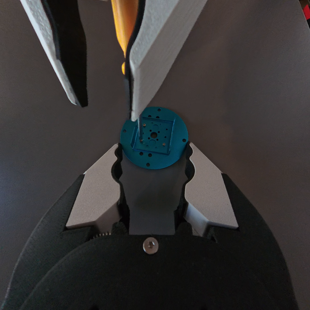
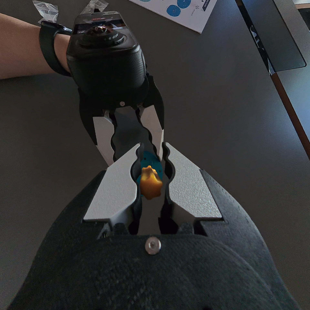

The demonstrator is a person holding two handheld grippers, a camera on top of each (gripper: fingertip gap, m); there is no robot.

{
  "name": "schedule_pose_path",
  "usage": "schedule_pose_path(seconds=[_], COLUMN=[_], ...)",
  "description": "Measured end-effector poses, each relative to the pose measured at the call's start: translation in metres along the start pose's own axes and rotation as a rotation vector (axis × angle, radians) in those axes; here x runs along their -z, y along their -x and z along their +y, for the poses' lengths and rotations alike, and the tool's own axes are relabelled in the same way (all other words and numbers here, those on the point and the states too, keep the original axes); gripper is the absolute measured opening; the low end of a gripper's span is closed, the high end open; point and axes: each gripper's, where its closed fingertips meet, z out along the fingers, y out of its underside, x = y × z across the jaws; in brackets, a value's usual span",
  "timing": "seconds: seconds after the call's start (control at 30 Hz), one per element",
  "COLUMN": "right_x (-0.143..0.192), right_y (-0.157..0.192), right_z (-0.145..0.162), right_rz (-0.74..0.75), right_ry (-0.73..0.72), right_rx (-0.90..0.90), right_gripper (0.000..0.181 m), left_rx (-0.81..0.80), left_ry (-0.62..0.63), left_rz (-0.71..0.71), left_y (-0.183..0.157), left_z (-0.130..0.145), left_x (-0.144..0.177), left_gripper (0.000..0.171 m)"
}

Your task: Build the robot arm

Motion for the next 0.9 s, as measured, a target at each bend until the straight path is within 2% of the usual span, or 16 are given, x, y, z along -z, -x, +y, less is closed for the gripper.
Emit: schedule_pose_path(seconds=[0.2, 0.33, 0.6, 0.9], right_x=[0.000, -0.002, 0.006, 0.036], right_y=[0.001, 0.003, 0.002, 0.000], right_z=[0.004, 0.008, 0.007, 0.007], right_rz=[-0.025, -0.043, -0.056, -0.092], right_ry=[0.075, 0.139, 0.143, 0.147], right_rx=[0.041, 0.079, 0.138, 0.290], right_gripper=[0.029, 0.041, 0.061, 0.071], left_rx=[-0.001, 0.000, -0.004, -0.005], left_ry=[0.001, 0.000, 0.000, 0.002], left_rz=[0.001, 0.002, 0.001, 0.003], left_y=[0.000, 0.000, 0.000, 0.000], left_z=[0.000, 0.000, 0.000, 0.000], left_x=[0.000, 0.000, 0.000, 0.000], left_gripper=[0.075, 0.075, 0.075, 0.075])
